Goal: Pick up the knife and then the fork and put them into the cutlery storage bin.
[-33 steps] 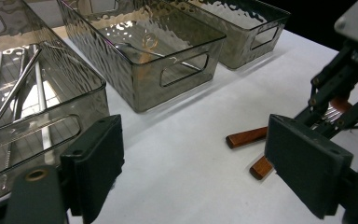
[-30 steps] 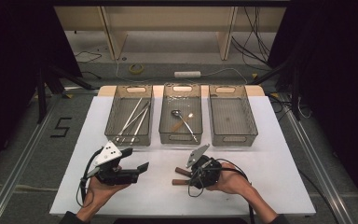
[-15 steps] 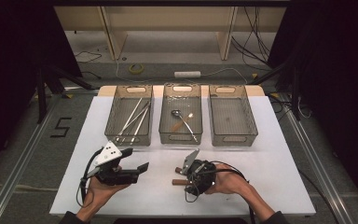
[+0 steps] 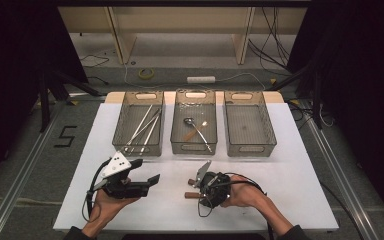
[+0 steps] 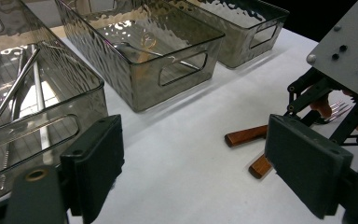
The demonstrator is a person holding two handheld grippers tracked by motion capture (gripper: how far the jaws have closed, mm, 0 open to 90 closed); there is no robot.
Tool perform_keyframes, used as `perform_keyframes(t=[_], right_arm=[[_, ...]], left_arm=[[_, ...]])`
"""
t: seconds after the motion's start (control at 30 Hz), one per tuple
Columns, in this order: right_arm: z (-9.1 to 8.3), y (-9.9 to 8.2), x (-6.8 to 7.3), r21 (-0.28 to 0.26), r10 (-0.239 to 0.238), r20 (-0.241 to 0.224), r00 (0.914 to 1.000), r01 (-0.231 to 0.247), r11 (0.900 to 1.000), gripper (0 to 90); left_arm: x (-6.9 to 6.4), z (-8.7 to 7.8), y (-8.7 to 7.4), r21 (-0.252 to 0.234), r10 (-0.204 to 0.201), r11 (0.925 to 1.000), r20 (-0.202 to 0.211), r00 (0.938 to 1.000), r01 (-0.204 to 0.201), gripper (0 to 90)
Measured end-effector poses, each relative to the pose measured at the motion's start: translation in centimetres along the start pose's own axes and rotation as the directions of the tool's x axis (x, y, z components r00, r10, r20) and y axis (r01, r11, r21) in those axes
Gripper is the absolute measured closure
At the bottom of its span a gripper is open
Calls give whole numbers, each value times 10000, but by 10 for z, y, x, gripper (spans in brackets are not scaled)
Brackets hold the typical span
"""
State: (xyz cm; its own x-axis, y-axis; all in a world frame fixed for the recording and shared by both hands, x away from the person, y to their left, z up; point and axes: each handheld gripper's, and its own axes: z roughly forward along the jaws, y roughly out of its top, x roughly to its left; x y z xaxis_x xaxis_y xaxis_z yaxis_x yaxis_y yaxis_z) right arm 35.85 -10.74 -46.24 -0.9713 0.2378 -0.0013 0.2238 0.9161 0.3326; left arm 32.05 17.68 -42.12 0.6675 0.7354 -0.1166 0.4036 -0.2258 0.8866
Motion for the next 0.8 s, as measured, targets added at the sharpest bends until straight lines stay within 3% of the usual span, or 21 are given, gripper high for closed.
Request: perform_keyframes(t=[0.1,0.47,0.8], right_arm=[[-1,0,-2,72,112,-47,9999,-112,9999,635],[-1,-1,-4,150,-293,41,9996,292,9995,719],[-2,1,-2,283,-1012,-16,9949,1012,9945,764]], left_arm=[[0,0,0,-3,-10,10000,-1,10000,10,191],[0,0,0,7,19,10000,0,10000,-19,191],[0,0,0,6,17,10000,-9,10000,-17,191]])
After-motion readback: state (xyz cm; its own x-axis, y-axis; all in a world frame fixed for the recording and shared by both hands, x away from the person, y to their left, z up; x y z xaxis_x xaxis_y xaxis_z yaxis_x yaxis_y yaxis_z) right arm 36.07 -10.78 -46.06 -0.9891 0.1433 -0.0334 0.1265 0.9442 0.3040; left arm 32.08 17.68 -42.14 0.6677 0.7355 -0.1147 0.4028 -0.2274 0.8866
